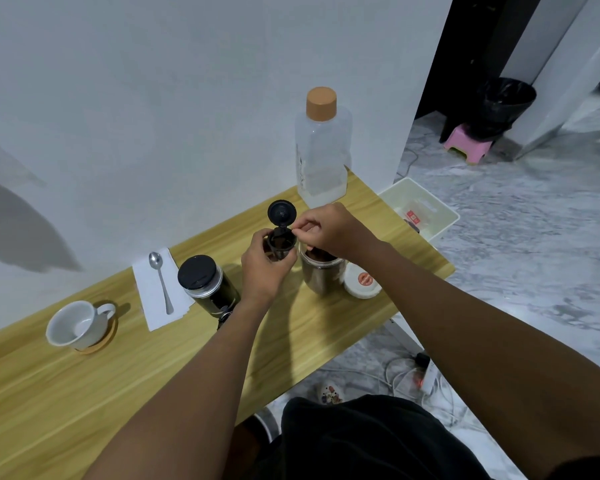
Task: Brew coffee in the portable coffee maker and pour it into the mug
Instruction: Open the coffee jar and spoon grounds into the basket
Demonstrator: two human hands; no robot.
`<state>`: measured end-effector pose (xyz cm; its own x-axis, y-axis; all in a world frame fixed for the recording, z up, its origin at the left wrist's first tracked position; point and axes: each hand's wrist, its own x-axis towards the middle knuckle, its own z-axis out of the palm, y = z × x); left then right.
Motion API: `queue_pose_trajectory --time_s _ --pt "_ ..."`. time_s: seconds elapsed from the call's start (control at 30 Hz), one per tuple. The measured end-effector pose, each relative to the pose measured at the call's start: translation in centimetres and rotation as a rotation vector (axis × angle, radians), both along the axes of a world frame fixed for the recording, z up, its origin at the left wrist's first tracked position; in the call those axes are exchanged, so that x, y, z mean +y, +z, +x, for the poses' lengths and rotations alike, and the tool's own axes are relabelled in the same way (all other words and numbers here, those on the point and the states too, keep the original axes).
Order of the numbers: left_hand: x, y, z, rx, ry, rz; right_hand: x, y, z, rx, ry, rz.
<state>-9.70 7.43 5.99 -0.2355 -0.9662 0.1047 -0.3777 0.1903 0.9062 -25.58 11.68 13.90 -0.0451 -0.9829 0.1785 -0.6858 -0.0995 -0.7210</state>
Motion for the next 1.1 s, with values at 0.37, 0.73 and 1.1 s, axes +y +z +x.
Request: queue_pose_trajectory --time_s 0.37,0.73,1.1 --pt "-0.3 0.2 0.3 0.003 0.031 0.024 1.1 -0.6 0.7 0.321 -0.084 -0.248" --pt "-0.3 0.3 0.5 0.003 0.042 0.03 1.7 -0.8 0.5 0.339 -0.086 -0.239" --pt "-0.4 0.1 0.7 -0.003 0.045 0.017 1.7 -0.7 0.6 0.338 -0.071 -0.245"
